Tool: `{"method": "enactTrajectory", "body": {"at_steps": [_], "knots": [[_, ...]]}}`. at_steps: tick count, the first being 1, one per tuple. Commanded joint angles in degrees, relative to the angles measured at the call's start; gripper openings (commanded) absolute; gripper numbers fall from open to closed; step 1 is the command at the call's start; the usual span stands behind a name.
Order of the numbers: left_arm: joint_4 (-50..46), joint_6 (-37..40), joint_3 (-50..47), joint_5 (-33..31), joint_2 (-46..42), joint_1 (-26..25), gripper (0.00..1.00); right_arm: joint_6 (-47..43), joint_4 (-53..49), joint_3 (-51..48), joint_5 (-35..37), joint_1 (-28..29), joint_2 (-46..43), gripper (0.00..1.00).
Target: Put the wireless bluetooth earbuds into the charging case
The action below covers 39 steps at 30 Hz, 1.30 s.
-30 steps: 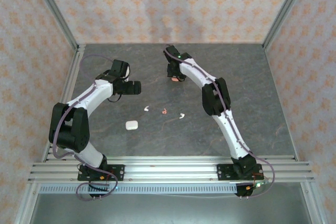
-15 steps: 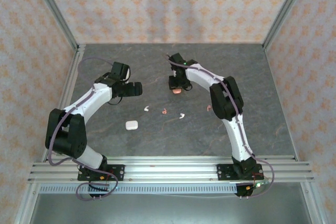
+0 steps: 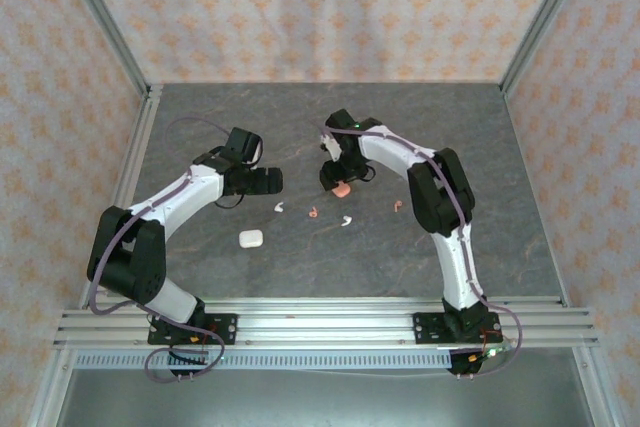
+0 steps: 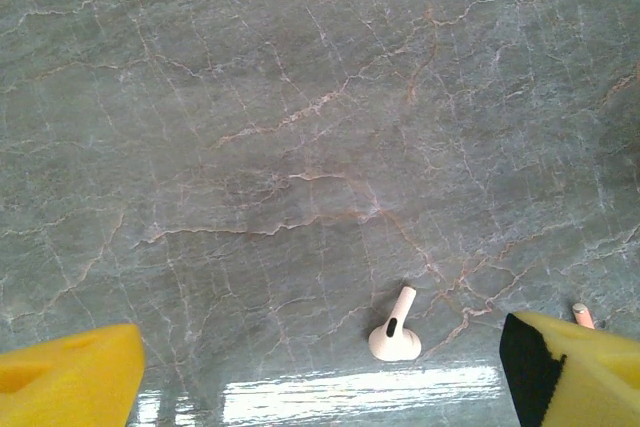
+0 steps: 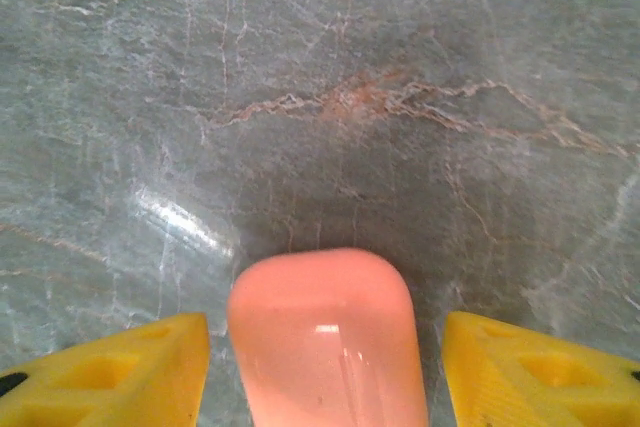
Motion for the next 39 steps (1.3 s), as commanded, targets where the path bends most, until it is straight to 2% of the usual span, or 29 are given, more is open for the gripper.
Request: {"method": "enactTrajectory", "body": {"at_steps": [1, 6, 10, 15, 25, 30, 39], "knots": [[-2.1, 1.1, 1.5, -0.5, -1.6, -0.1, 0.93, 4.7, 1.2, -2.6, 0.2, -0.5, -6.3, 0.65], [-2.6, 2.2, 3.5, 1.1, 0.3, -0.1, 0.93, 8.9, 3.0, -6.9, -0.5, -0.5, -9.1, 0.67], [-2.0, 2.3, 4.9, 4.1, 2.6, -0.1, 0.92, 8.7, 5.1, -11.5, -0.1, -0.4, -9.8, 0.69], [-2.3, 3.0, 7.1, 12.2, 6.1, -0.2, 0.82, 6.9, 2.6, -10.3, 1.4, -0.5, -7.1, 0.70], [-2.6, 2.2, 5.9, 10.8, 5.6, -0.3, 0.82, 5.8, 1.1, -5.4, 2.9, 0.4, -1.2, 0.74], [-4.8, 2.6, 7.5, 9.6, 5.2, -0.2, 0.83, 5.4, 1.3, -5.5, 3.9, 0.4, -0.8, 0.68], [-4.9, 1.5, 8.8, 9.6, 3.8, -0.2, 0.84, 3.3, 2.4, -7.3, 6.5, 0.5, -2.4, 0.53]]}}
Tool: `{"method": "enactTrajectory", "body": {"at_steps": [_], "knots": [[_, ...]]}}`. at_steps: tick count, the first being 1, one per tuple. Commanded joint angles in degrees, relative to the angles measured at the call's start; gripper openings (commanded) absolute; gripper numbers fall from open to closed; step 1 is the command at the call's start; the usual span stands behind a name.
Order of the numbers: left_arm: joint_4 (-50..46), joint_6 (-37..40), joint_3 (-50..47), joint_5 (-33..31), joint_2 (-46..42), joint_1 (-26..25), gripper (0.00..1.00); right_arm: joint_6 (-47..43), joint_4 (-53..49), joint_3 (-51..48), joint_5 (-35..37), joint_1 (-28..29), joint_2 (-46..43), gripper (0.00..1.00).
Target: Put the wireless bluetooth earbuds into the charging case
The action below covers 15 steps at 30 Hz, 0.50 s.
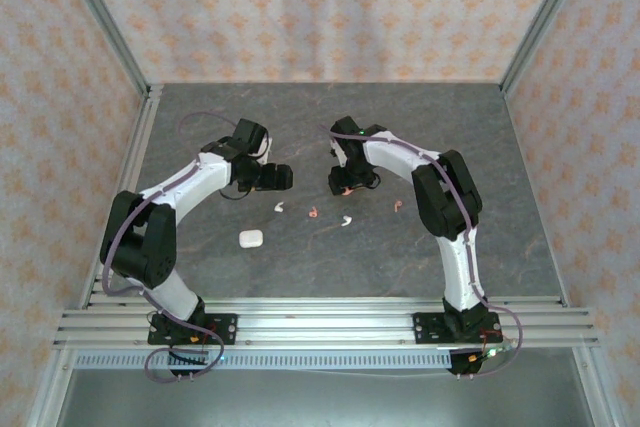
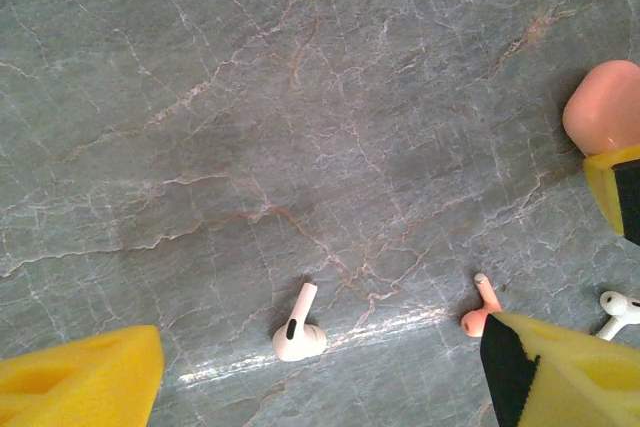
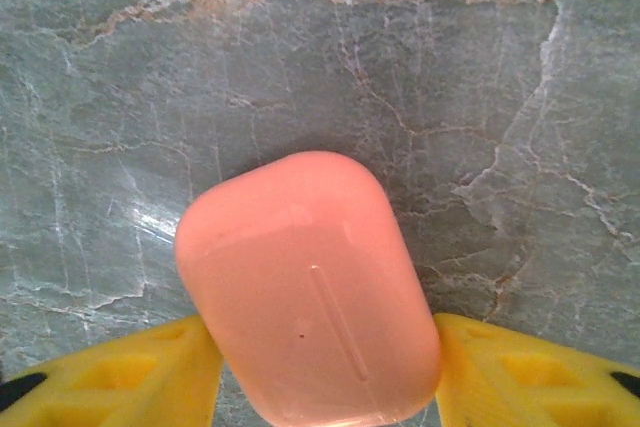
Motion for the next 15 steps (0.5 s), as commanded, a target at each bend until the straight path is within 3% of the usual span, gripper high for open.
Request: {"method": "enactTrajectory", "body": {"at_steps": [1, 8, 15], "knots": [[-1.8, -0.3, 2.2, -1.4, -2.4, -0.2, 0.84, -2.0, 1.0, -1.2, 2.3, 0.4, -0.4, 0.50], [-1.4, 0.7, 1.9, -2.4, -3.1, -0.2, 0.84, -4.4, 2.9, -2.5, 1.8, 0.5, -3.1, 0.42], [1.5, 1.3, 1.3, 1.9, -4.2, -0.1, 0.85, -5.6, 5.1, -3.5, -0.6, 0.5, -4.9, 0.36]]}}
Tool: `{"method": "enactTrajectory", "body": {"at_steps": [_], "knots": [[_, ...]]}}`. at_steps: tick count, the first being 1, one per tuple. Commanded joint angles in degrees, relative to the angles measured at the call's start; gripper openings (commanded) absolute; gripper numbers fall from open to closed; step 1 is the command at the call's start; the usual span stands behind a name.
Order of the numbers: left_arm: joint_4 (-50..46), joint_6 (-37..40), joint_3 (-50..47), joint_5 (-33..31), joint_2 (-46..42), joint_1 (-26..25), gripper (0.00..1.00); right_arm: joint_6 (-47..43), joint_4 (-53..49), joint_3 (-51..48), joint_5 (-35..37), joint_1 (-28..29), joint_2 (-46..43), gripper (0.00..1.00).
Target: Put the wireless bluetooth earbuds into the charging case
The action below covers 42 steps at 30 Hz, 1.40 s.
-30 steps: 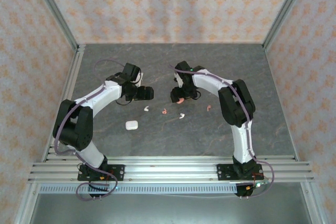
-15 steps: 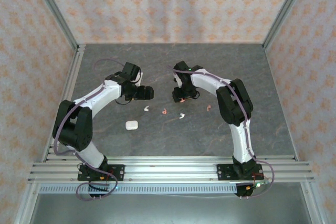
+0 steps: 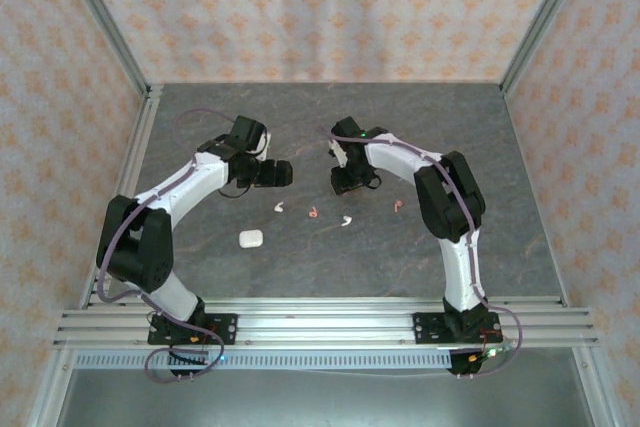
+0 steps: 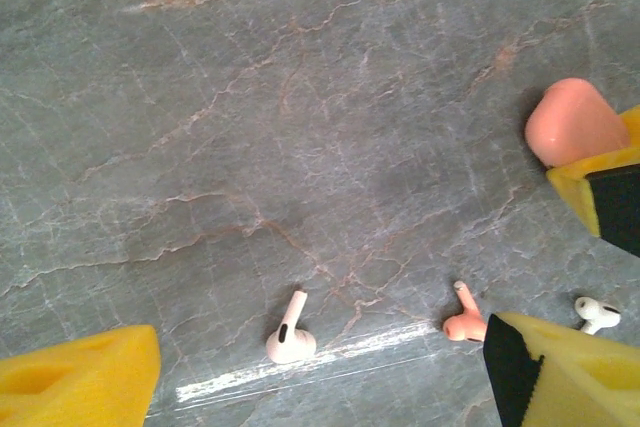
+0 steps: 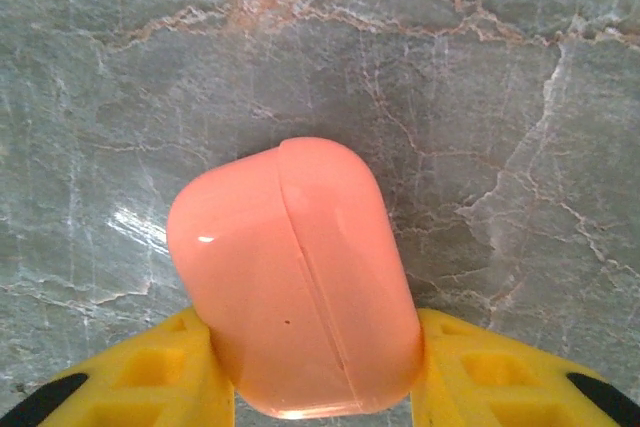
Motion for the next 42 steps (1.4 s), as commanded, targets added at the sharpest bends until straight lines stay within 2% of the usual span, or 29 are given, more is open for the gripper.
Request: {"method": "enactTrajectory", "body": {"at_steps": [1, 9, 24, 31, 35, 42], "knots": [[1.4, 1.3, 0.7, 2.5, -2.5, -0.1, 0.85, -1.5, 1.5, -0.9, -0.9, 0.4, -3.2, 0.35], [1.0, 3.1, 1.7, 7.2, -4.2, 0.2, 0.84, -2.1, 5.4, -3.8, -4.3, 0.9, -8.3, 0.31], [1.6, 2.2, 7.7, 26.3, -2.3, 0.8, 0.81, -1.3, 14.1, -8.7, -8.0, 2.8, -22.0, 0.29], [3.3, 0.7, 7.7, 28.4, -1.9, 0.8, 0.77, 0.0, 16.4, -11.3, -9.9, 2.8, -25.3, 0.29], [6.6, -2.0, 6.4, 28.5, -1.6, 0.8, 0.73, 0.4, 17.2, -11.6, -11.4, 2.8, -25.8, 0.28], [11.8, -6.1, 4.7, 29.2, -1.1, 0.8, 0.72, 0.6, 16.7, -11.3, -13.0, 2.8, -26.3, 0.27]]}}
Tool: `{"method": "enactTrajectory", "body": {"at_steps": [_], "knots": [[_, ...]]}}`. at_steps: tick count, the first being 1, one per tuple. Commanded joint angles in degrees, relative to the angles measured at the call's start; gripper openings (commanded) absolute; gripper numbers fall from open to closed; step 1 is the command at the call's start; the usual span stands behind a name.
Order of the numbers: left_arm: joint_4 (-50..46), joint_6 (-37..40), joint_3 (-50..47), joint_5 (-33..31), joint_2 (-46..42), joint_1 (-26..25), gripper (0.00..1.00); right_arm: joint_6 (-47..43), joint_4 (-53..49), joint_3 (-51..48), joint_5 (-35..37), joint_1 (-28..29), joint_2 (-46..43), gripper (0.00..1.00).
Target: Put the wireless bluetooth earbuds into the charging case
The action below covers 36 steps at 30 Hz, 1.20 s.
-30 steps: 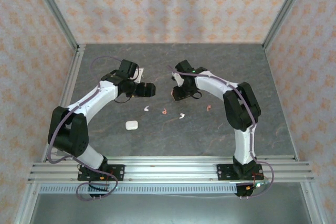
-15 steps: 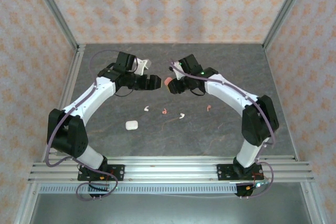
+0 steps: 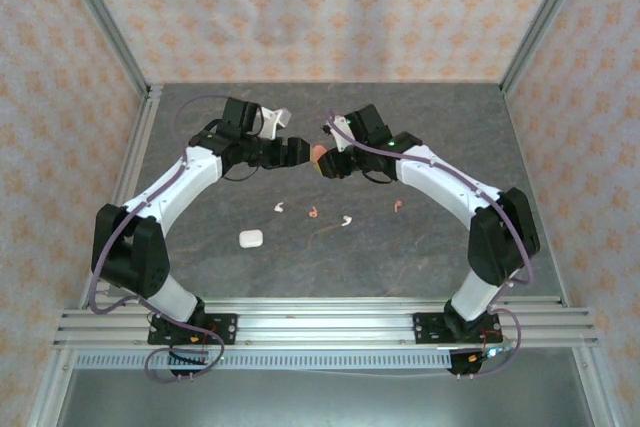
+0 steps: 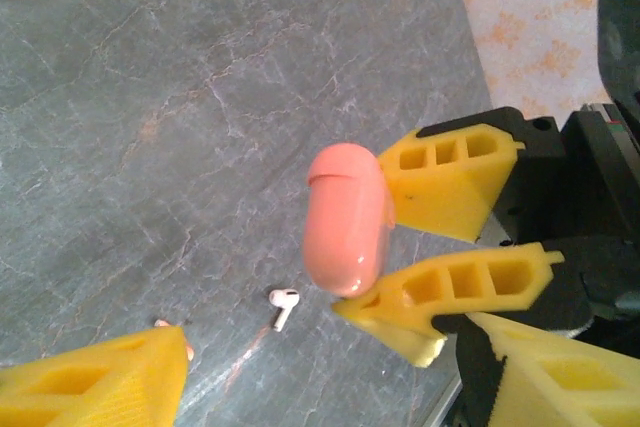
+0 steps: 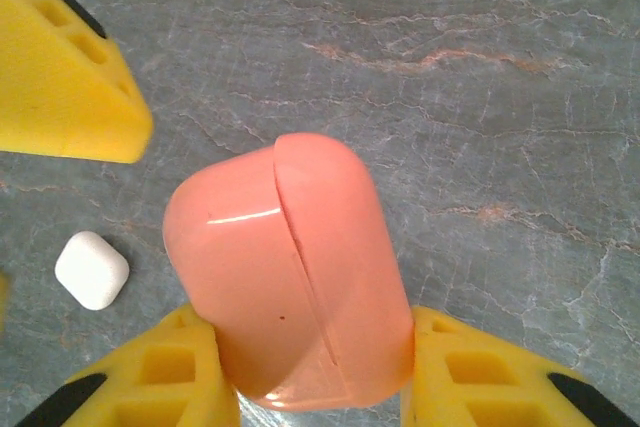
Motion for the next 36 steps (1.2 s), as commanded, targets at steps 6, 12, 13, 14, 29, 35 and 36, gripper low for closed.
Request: {"method": "enactTrajectory", "body": {"at_steps": [6, 12, 13, 14, 29, 35, 36], "knots": [[5.3, -4.1, -0.2, 2.2, 2.8, 0.3, 0.66, 1.4, 1.7, -0.8, -3.3, 0.1, -3.3, 0.27], [6.2, -5.7, 1.0, 4.0, 4.5, -0.2, 0.63, 1.2, 1.9, -1.7, -3.4, 0.0, -3.8, 0.27], [6.0, -5.7, 1.3, 4.3, 4.8, -0.4, 0.61, 1.1, 1.9, -1.8, -3.4, 0.0, -3.8, 0.27], [5.8, -5.8, 1.6, 4.6, 5.1, -0.5, 0.59, 1.0, 2.0, -1.7, -3.4, 0.0, -3.8, 0.27], [6.1, -7.0, 0.9, 4.5, 3.4, -1.3, 0.19, 1.2, 1.7, -1.6, -3.7, 0.0, -4.4, 0.44], [7.0, -7.0, -0.3, -0.8, 0.4, -1.1, 0.10, 5.5, 7.5, -5.7, -2.1, 0.0, -9.8, 0.65], [8.0, -7.4, -1.1, -1.7, -0.5, -0.9, 0.09, 6.8, 8.4, -6.3, -1.6, 0.1, -10.9, 0.67]]}}
